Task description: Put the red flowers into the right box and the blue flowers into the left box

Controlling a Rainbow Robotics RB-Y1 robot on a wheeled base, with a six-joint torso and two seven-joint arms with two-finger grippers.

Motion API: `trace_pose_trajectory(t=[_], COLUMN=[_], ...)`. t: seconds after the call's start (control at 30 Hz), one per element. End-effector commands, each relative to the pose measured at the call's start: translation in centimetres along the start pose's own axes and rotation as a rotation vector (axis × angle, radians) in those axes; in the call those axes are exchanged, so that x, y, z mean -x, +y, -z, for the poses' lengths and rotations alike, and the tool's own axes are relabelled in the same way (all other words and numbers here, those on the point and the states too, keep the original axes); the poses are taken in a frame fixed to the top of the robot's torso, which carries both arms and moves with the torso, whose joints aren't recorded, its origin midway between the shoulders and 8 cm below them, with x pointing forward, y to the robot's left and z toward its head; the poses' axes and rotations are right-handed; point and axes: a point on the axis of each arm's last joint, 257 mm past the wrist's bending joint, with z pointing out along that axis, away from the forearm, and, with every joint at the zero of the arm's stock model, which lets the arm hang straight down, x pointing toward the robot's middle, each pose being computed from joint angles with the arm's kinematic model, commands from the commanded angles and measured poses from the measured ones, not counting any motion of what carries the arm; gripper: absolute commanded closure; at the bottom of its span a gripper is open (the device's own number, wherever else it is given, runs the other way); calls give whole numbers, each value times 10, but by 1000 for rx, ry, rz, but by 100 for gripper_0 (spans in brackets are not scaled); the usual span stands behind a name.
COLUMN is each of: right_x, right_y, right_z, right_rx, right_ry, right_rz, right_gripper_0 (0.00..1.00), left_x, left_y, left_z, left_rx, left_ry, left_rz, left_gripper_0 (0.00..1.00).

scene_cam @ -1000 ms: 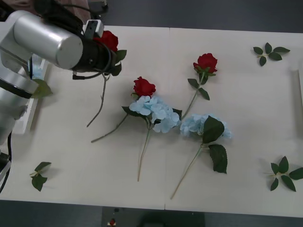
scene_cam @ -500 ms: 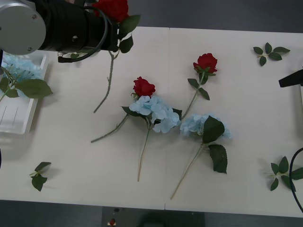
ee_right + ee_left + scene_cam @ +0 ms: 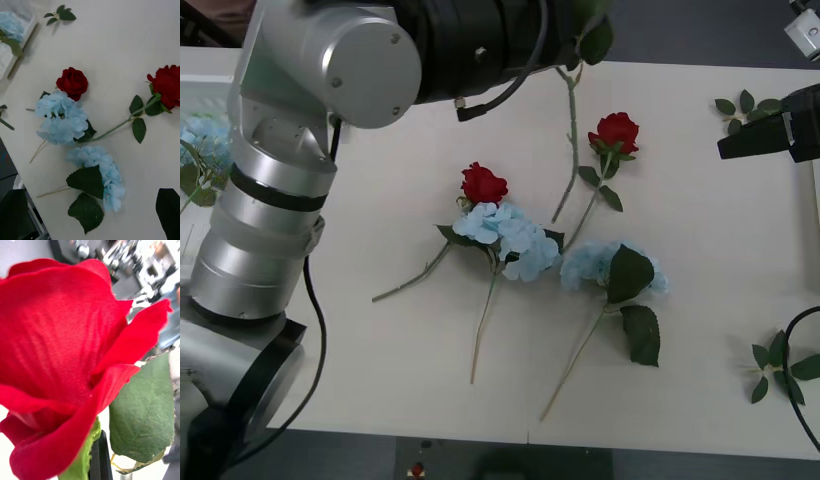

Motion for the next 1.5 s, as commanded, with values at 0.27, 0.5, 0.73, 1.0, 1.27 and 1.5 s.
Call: trace_pose_trajectory(t=[0.27,0.5,0.73,1.0,1.27,1.5], right_x=[27,32,45,60,66,67], right_y=[68,77,80,87,89,91], right_z=[0,-9,-25,-40,-44,-44], right_rx=[261,296,301,321,325,332], right_ry=[-158,-177,-215,-270,-284,-287], right_rz=[120,115,95,63,56,48], right_gripper_0=[0,0,0,0,84,100], left_x=[42,52,61,61,61,61], left_y=[-47,-54,-61,-63,-62,-62], left_z=[-32,-31,-27,-27,-26,-26], left_rx=[-117,-168,-221,-236,-236,-236], left_ry=[-188,-218,-242,-235,-232,-232], left_rz=[85,206,327,382,379,379], left_gripper_0=[100,100,100,100,100,100])
